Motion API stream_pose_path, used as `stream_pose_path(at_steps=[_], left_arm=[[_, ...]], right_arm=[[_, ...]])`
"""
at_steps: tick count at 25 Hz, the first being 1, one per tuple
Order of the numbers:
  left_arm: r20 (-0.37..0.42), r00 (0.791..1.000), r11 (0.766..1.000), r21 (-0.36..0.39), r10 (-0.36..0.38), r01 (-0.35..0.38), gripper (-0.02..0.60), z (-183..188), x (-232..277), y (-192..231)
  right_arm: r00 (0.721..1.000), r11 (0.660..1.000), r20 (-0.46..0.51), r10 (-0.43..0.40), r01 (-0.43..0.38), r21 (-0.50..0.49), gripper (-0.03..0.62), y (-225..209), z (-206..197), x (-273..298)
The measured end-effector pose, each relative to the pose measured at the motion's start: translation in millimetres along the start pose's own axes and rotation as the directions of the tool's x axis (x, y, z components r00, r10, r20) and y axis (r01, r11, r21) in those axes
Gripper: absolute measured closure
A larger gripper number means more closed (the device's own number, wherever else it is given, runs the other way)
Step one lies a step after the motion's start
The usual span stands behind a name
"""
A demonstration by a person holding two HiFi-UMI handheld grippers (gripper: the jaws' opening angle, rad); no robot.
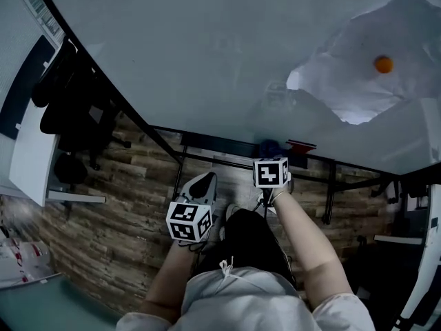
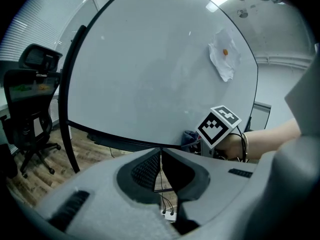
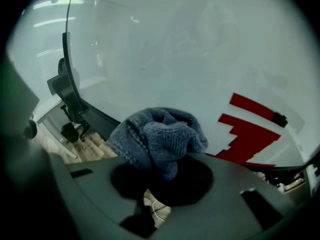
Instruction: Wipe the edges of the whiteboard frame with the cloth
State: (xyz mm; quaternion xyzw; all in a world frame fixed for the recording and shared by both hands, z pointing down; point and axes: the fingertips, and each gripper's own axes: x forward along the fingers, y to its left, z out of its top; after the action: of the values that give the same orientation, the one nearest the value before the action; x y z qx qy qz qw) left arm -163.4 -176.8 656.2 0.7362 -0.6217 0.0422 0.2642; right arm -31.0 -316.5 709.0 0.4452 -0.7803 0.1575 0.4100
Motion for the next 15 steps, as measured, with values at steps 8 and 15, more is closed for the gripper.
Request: stream_pose_path(at_steps=[8, 15], left_arm=[[0.026, 0.999, 0.999, -0.027, 0.046, -0.045, 0.557, 3, -17, 37], [0.013, 0.999, 0.999, 0.014, 0.051, -0.051, 0.557, 14, -21, 77]], right_arm=[[0.998, 0.991, 0.032, -0.054, 0.049, 0.125, 0.517, 7, 7, 10], [0.996, 0.992, 0.084, 0.021, -0.031, 0.120, 0.517, 75, 34, 22]])
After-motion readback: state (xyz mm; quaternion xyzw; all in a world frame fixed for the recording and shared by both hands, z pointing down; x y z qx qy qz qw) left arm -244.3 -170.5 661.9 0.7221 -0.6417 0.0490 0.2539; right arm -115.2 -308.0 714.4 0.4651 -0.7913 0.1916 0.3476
